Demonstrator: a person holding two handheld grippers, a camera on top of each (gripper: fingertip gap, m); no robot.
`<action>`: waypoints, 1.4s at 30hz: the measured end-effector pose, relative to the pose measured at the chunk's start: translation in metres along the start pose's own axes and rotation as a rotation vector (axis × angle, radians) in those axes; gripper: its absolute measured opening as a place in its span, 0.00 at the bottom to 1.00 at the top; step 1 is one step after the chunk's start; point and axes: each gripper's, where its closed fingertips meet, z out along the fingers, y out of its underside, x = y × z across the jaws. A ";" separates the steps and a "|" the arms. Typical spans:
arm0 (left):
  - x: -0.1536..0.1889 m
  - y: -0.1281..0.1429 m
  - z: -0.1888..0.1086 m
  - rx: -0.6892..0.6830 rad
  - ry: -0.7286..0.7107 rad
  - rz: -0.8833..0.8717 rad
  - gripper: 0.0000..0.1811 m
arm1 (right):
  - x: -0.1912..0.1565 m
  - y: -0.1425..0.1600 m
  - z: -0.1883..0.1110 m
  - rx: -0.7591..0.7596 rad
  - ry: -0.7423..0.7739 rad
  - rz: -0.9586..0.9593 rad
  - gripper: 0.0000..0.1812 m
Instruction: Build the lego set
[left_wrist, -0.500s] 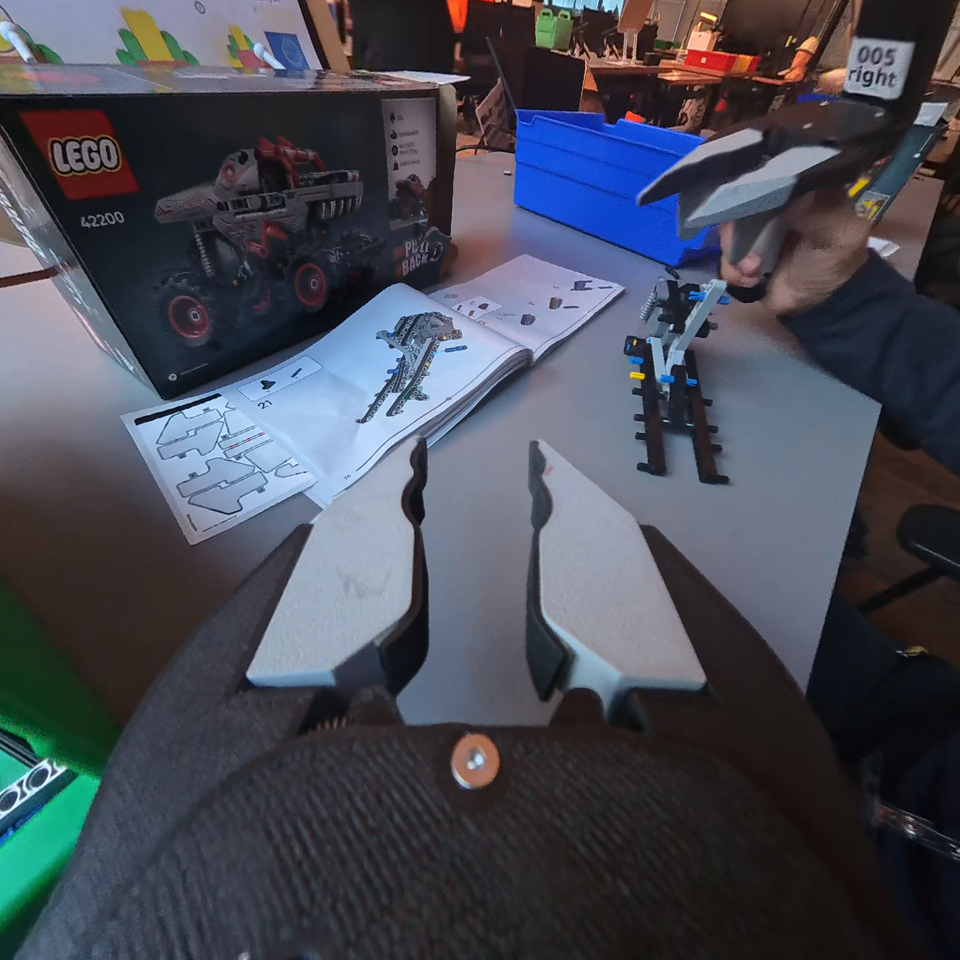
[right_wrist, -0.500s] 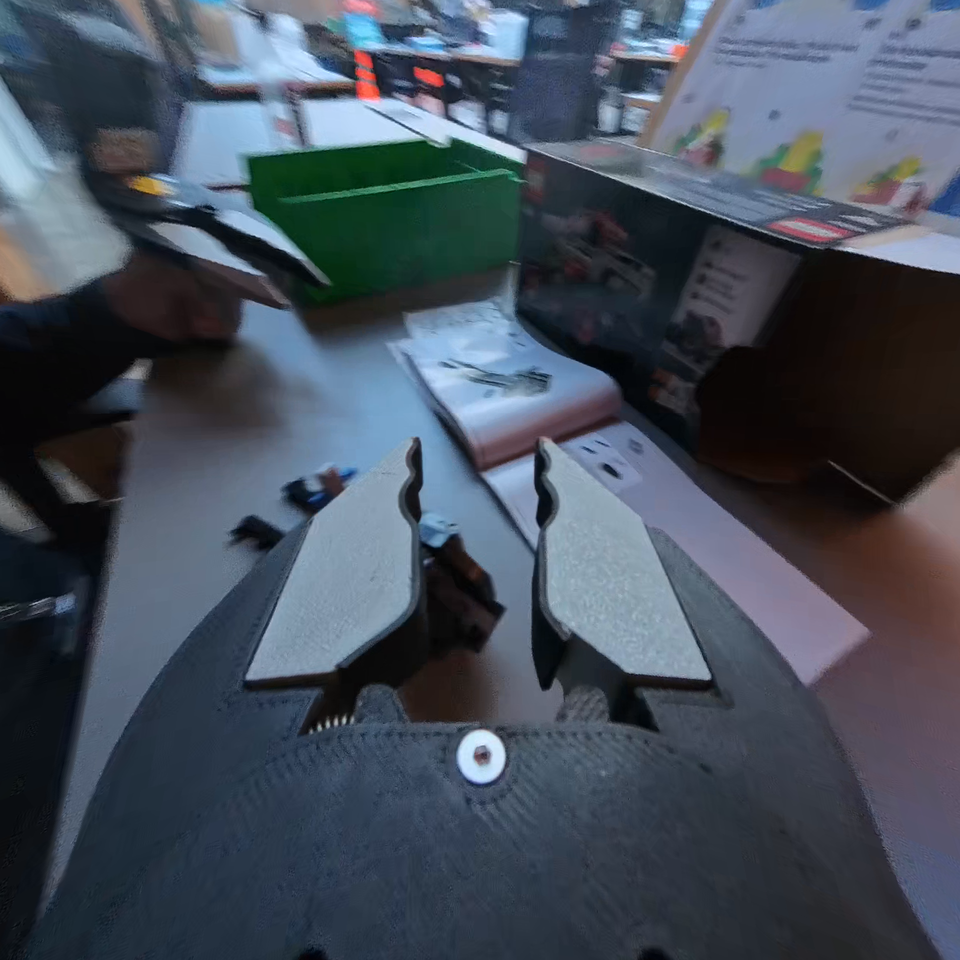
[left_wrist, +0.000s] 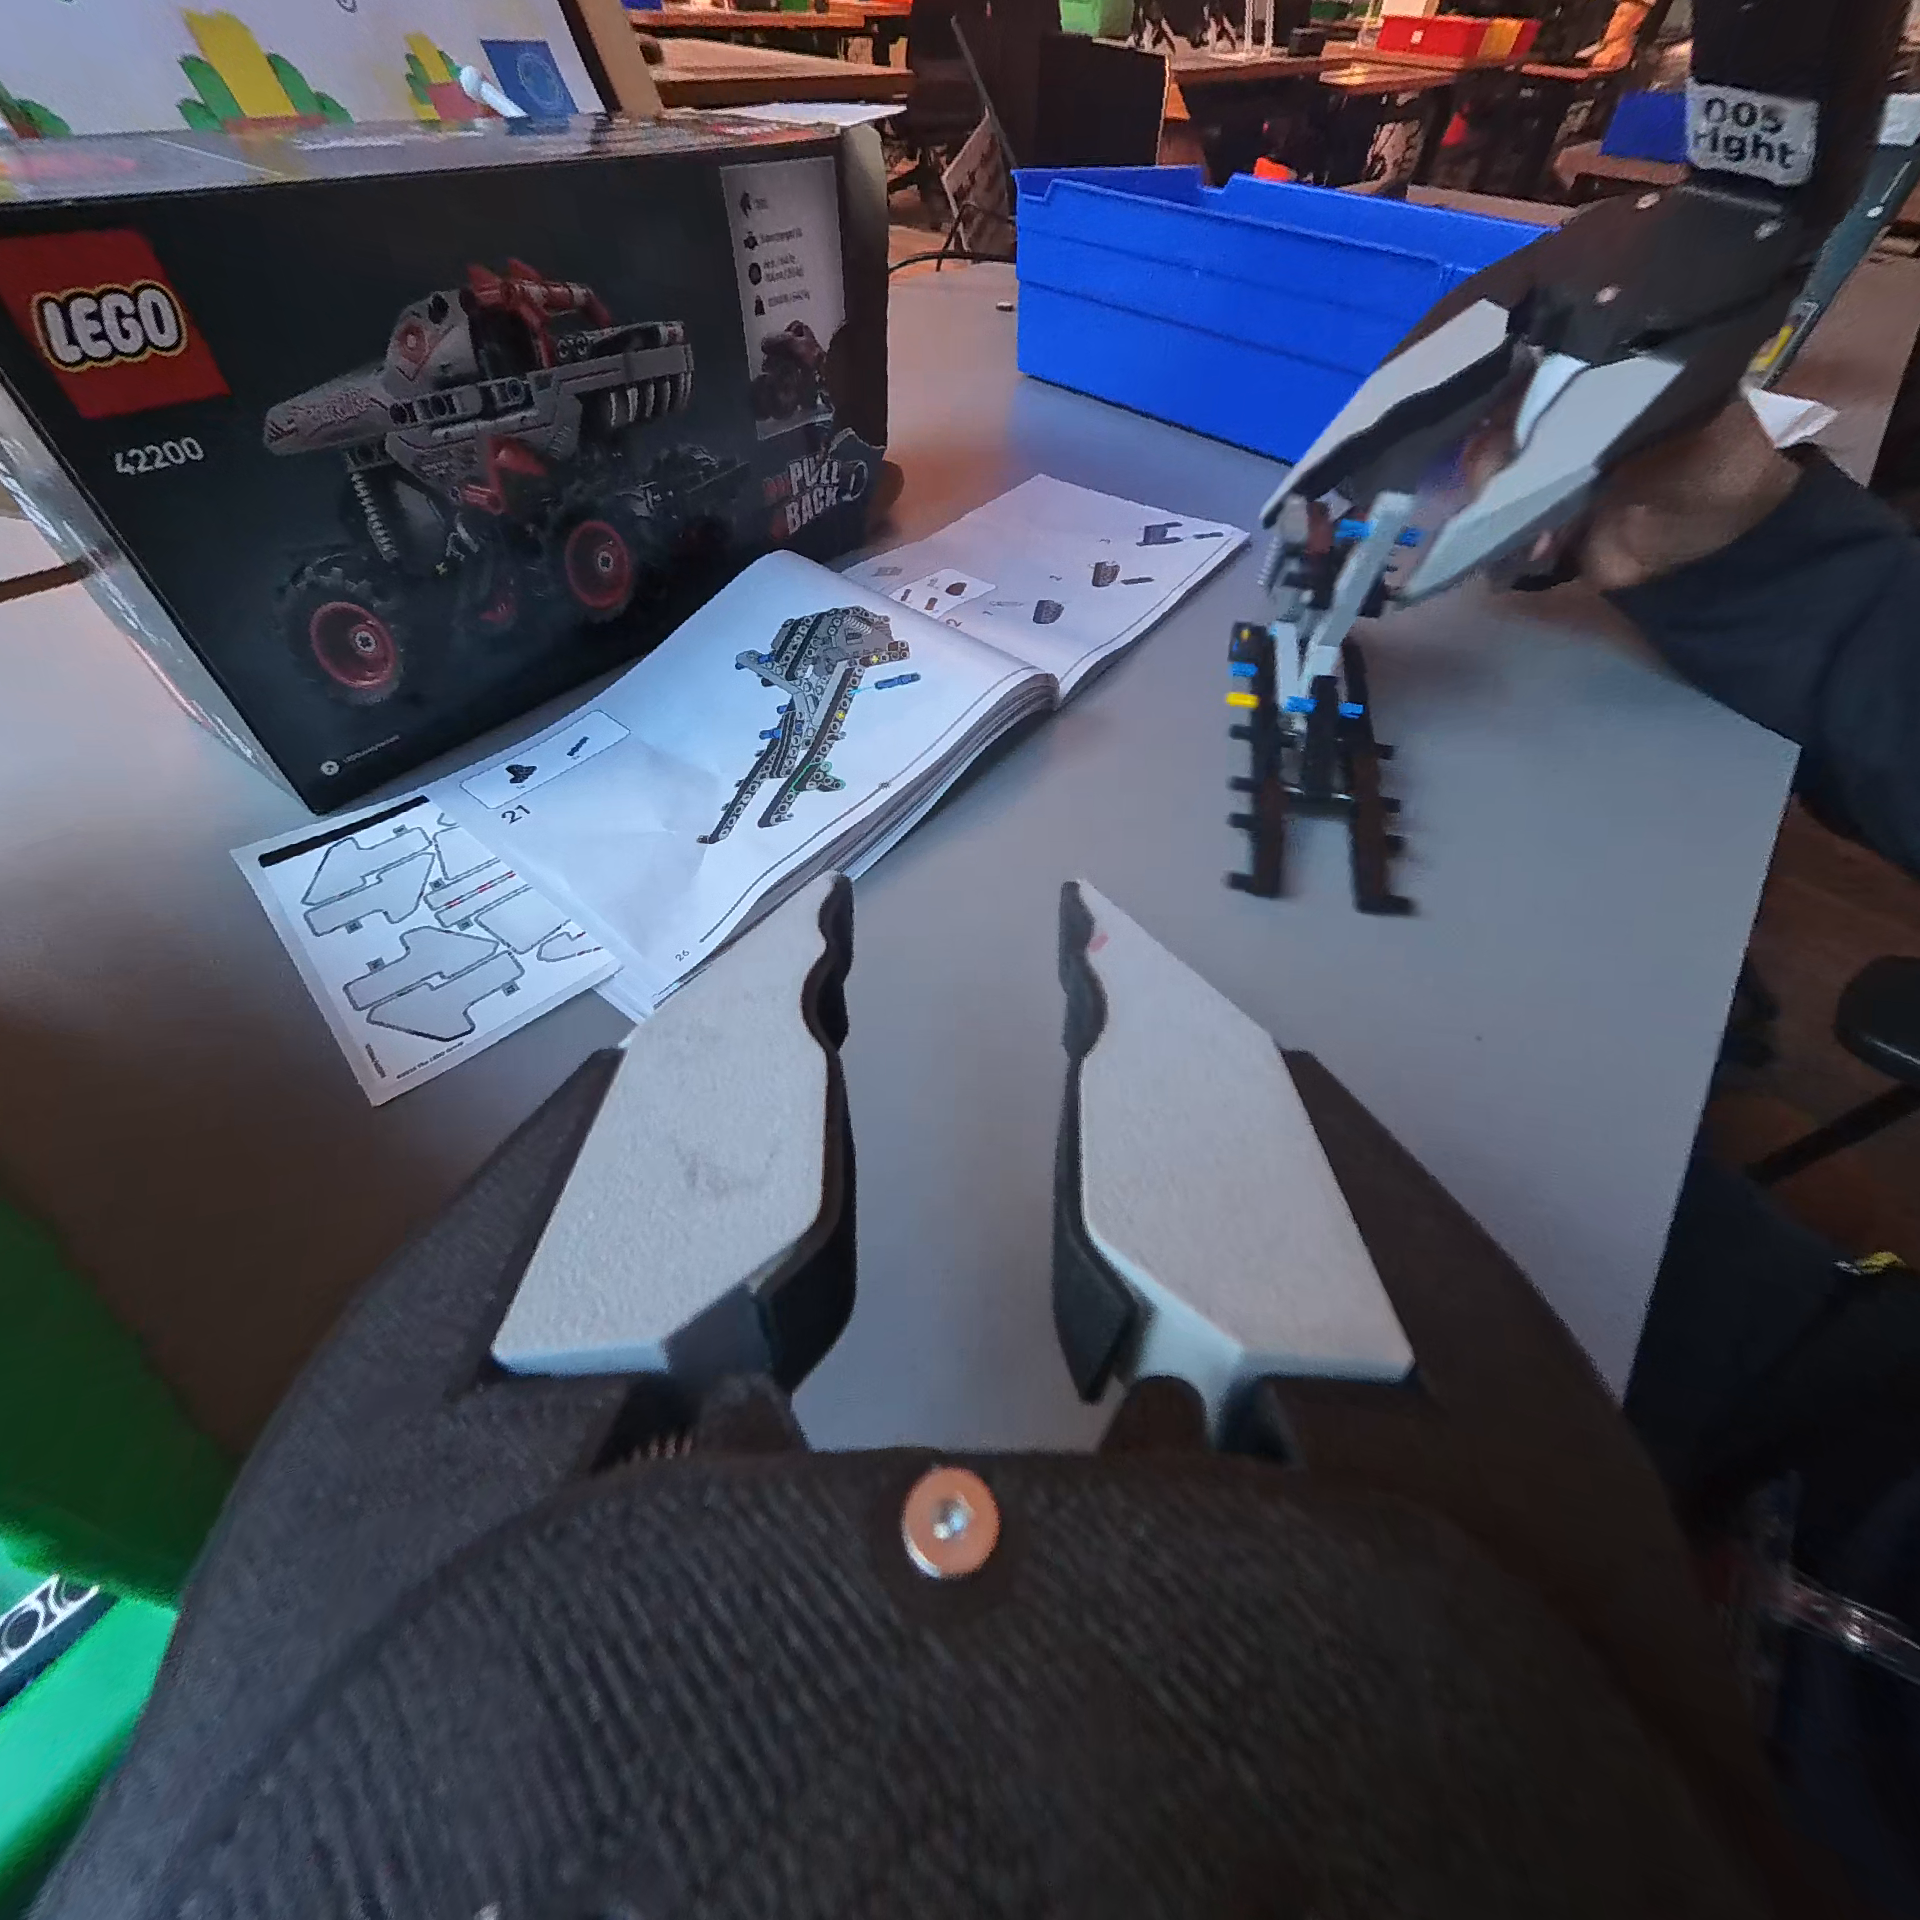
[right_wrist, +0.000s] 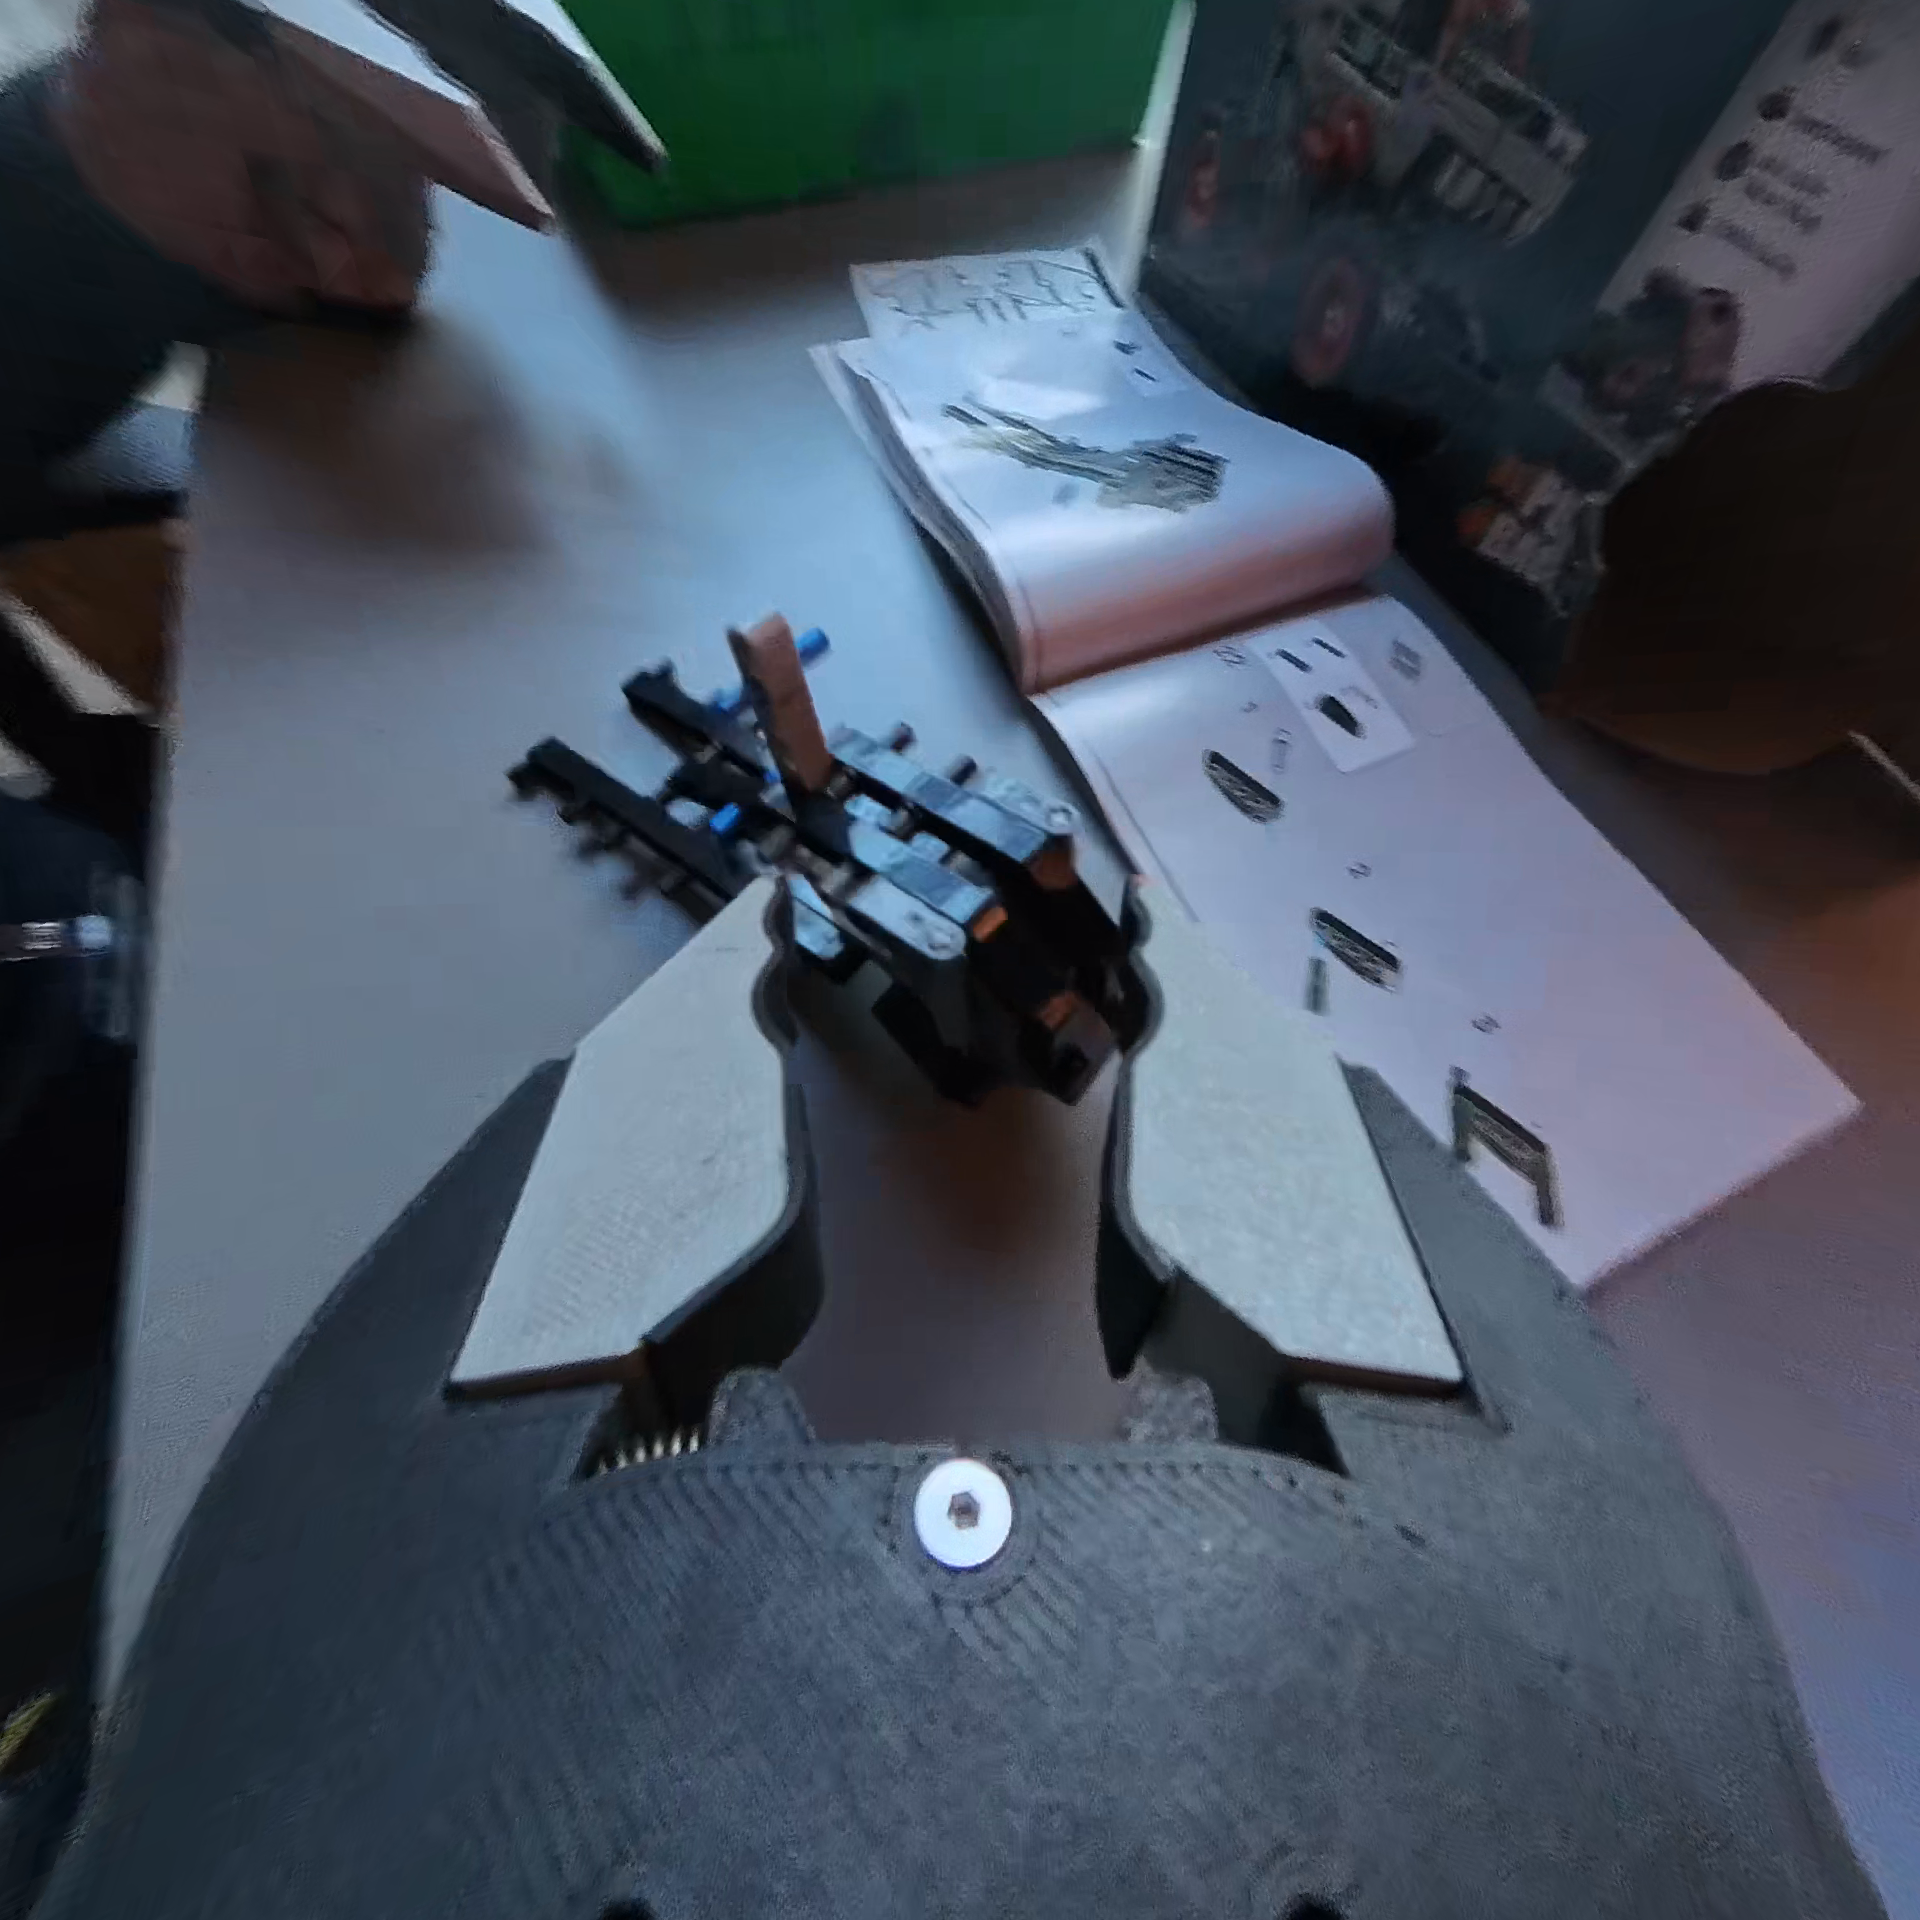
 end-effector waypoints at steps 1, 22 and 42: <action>0.000 0.000 0.000 -0.001 0.005 -0.003 0.21 | 0.009 0.006 -0.001 -0.032 0.056 -0.011 0.30; 0.002 0.000 0.001 -0.006 0.013 -0.001 0.21 | 0.012 0.009 0.005 -0.047 0.071 -0.001 0.24; 0.002 0.000 0.001 -0.008 0.015 0.000 0.21 | -0.017 0.004 0.007 -0.019 -0.106 -0.001 0.23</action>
